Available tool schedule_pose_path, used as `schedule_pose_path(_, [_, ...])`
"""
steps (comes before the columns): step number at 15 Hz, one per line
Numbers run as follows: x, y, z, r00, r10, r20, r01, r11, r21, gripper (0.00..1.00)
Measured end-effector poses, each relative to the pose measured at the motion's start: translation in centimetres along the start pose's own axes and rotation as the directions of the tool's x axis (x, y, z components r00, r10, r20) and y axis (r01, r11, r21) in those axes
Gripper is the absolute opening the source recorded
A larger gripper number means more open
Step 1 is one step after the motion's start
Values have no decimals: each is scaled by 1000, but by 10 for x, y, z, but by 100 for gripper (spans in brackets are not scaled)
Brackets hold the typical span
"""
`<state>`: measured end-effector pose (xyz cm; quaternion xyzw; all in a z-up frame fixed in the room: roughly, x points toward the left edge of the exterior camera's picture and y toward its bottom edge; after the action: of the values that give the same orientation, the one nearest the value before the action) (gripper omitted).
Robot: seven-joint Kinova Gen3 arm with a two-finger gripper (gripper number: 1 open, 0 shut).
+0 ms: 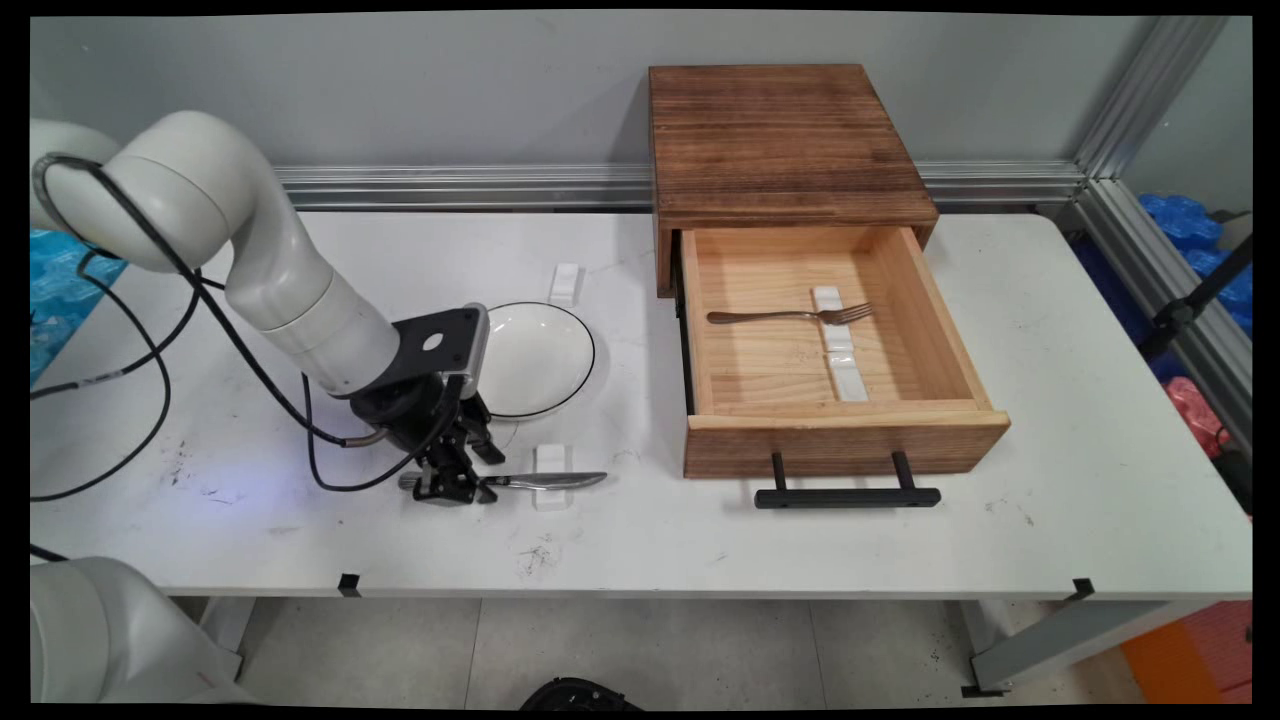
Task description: Pick up the knife from the right of the white plate, then place the picked object into the drawer
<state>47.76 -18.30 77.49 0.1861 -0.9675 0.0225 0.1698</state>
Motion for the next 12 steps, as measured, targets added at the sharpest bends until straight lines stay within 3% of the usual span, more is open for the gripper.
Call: schedule_pose_path(12, [5,0,0,1000,8,-12,-8,1000,-15,0])
